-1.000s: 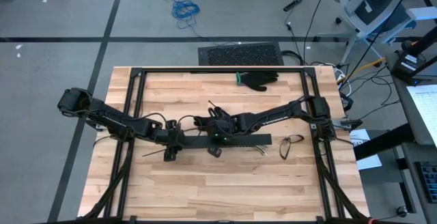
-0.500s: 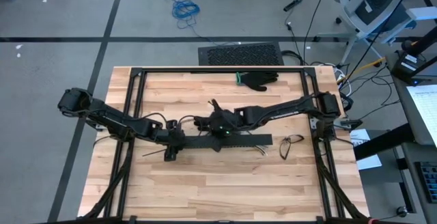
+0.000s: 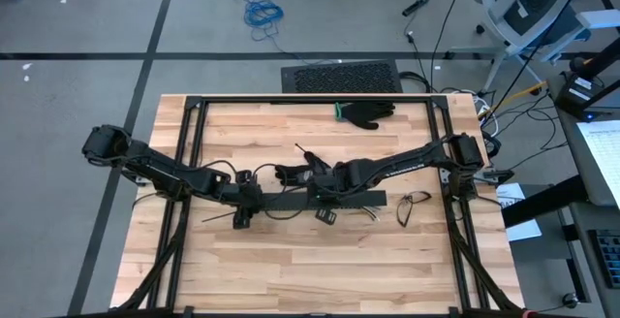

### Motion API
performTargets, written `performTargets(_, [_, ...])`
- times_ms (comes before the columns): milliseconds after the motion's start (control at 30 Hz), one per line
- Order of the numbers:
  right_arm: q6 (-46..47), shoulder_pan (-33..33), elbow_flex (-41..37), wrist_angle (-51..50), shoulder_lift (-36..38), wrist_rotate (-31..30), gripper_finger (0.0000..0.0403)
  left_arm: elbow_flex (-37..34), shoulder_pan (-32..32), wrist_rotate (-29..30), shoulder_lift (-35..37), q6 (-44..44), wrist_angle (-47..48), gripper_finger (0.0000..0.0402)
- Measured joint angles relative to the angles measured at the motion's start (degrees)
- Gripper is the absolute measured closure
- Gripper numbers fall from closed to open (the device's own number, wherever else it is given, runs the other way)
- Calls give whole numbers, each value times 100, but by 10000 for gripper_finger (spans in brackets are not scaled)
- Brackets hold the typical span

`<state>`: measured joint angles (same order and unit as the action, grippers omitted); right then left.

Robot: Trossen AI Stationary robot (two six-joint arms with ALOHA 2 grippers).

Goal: Ziptie cables
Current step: Close the black cable duct

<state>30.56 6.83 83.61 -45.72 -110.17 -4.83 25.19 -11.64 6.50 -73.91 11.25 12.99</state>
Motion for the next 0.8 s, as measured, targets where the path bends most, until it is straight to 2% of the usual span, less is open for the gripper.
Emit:
performTargets(233, [-227,-69,34,211,-446,-123,403,2,0,-7,0,16,20,144])
performTargets(433, [-306,-120,48,1275,-800,8,403,4,0,-9,0,25,26,144])
performTargets(633, [-97,-254,17,2083,-857,118,403,4,0,-11,0,27,20,144])
performTargets(800, [-98,-300,-37,2355,-516,83,403,4,0,-11,0,-304,-14,144])
